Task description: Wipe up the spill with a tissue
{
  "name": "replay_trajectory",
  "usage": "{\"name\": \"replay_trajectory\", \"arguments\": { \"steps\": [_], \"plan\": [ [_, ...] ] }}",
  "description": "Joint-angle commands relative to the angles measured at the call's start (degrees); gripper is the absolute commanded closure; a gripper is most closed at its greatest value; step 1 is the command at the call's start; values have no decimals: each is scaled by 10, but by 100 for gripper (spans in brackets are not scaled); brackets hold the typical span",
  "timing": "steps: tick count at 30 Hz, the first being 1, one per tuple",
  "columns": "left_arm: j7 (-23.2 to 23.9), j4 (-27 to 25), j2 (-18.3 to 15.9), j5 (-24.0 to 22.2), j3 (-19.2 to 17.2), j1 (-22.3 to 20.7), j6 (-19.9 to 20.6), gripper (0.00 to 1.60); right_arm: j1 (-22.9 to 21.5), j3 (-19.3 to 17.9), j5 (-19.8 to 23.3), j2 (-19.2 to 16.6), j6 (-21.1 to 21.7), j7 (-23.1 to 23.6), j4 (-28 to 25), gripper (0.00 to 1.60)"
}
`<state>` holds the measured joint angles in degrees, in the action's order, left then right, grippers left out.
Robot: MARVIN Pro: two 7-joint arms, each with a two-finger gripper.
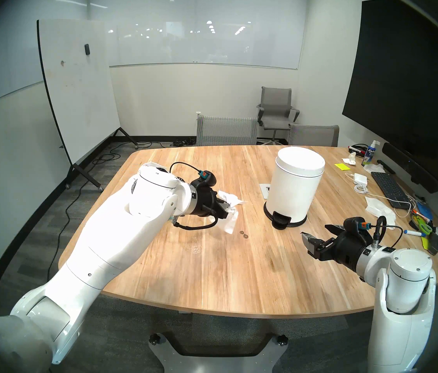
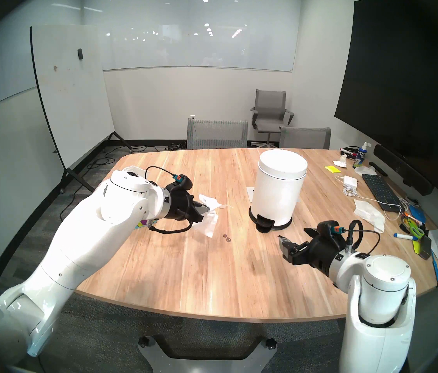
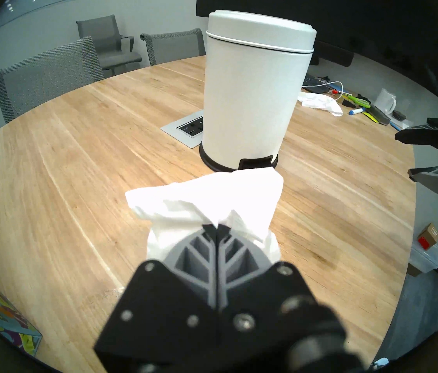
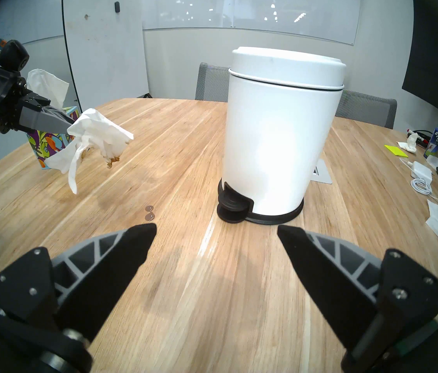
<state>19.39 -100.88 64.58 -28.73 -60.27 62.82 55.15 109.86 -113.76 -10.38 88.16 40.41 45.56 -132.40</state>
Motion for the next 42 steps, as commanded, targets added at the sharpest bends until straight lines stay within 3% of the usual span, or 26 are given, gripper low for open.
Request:
{"name": "replay_trajectory", "arguments": {
  "steps": [1,30,42],
  "plan": [
    [-5,1,19,1,5,-17,-1,160,-1,-1,0,0,0,0,-12,0],
    [-45,48,69,13,62,-46,-1,160,-1,-1,0,0,0,0,-12,0],
    [-57,87,86,20,78,-53,-22,160,-1,-1,0,0,0,0,-11,0]
  ]
}}
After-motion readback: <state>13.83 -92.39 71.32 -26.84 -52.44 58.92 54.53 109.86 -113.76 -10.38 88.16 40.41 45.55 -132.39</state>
